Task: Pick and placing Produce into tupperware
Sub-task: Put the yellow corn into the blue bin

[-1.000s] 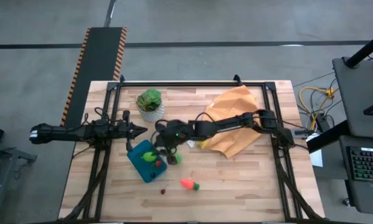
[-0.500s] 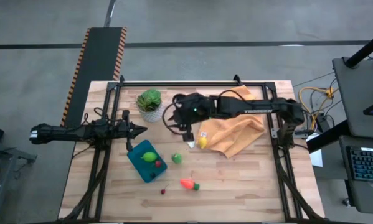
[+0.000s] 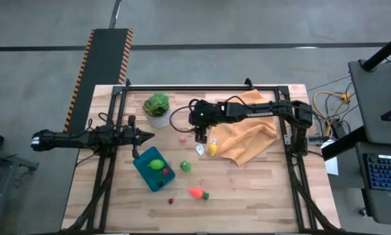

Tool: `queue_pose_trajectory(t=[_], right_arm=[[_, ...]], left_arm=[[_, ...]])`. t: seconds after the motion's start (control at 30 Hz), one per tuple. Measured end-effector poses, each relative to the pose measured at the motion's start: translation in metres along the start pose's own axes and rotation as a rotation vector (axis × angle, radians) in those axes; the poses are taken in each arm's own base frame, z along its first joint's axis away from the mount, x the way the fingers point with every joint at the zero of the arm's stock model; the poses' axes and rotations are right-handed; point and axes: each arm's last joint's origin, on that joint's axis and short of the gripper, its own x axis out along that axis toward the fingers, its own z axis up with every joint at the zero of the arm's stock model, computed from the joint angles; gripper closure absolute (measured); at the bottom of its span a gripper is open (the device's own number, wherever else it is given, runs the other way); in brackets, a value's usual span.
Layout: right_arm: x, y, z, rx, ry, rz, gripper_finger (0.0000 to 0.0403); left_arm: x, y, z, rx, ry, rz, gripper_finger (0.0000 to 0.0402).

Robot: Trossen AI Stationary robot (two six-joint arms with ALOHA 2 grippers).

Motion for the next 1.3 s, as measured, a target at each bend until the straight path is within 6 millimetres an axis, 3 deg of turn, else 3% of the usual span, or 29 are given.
queue_pose_trajectory(t=[0.33,0.67,0.9,1.17,1.3], right_arm=[[0.051,-0.001,-0.023,0.051,0.086,0.021,0.0180],[0.078,-0.006,-0.029,0.075,0.133,0.017,0.0177],[0.079,-0.014,-0.033,0.085,0.161,-0.035,0.0179],[0.057,-0.014,-0.014,0.070,0.092,-0.046,0.0180],[0.052,-0.024,-0.015,0.108,0.104,-0.065,0.0181]], left_arm=[[0.000,0.000,0.000,-0.002,0.000,0.000,0.0402],[0.000,0.000,0.000,-0.002,0.001,0.000,0.0402],[0.000,0.000,0.000,-0.001,0.001,0.000,0.0402],[0.000,0.000,0.000,0.001,0.003,0.000,0.0402],[0.000,0.000,0.000,0.001,0.003,0.000,0.0402]])
